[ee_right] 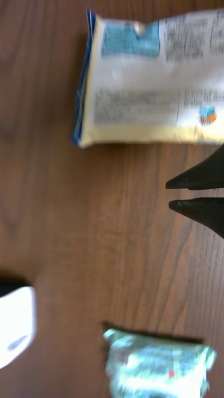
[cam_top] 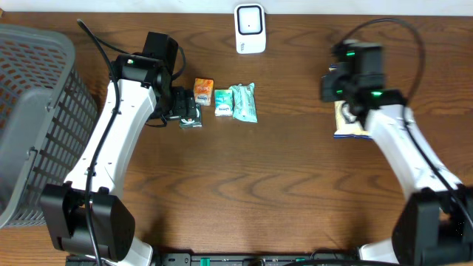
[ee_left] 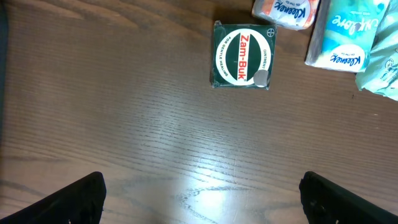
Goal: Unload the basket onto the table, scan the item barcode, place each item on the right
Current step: 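Lower the bag onto the table at right and open the right gripper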
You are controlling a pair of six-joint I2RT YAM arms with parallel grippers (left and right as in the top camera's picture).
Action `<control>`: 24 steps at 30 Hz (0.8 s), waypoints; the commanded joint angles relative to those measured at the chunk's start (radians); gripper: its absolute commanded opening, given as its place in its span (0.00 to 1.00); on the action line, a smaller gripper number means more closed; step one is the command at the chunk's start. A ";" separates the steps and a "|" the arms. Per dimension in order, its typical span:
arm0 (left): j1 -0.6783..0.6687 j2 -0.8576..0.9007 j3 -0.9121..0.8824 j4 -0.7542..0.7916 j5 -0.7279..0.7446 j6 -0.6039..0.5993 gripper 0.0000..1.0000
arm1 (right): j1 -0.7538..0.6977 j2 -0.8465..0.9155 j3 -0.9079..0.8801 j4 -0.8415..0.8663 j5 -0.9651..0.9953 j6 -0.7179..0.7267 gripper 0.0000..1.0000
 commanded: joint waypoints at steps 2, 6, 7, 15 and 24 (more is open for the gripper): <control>0.005 -0.003 0.013 -0.003 -0.009 0.006 0.98 | 0.018 0.039 -0.005 0.031 0.177 -0.008 0.28; 0.005 -0.003 0.013 -0.003 -0.009 0.006 0.98 | -0.079 0.031 0.017 0.040 0.127 0.016 0.45; 0.005 -0.003 0.013 -0.003 -0.009 0.006 0.98 | -0.121 0.031 0.021 0.041 0.077 0.016 0.49; 0.005 -0.003 0.013 -0.003 -0.009 0.006 0.98 | -0.473 0.186 0.021 0.060 -0.518 0.004 0.72; 0.005 -0.003 0.013 -0.003 -0.009 0.006 0.97 | -0.519 0.401 0.021 0.085 -0.598 0.003 0.61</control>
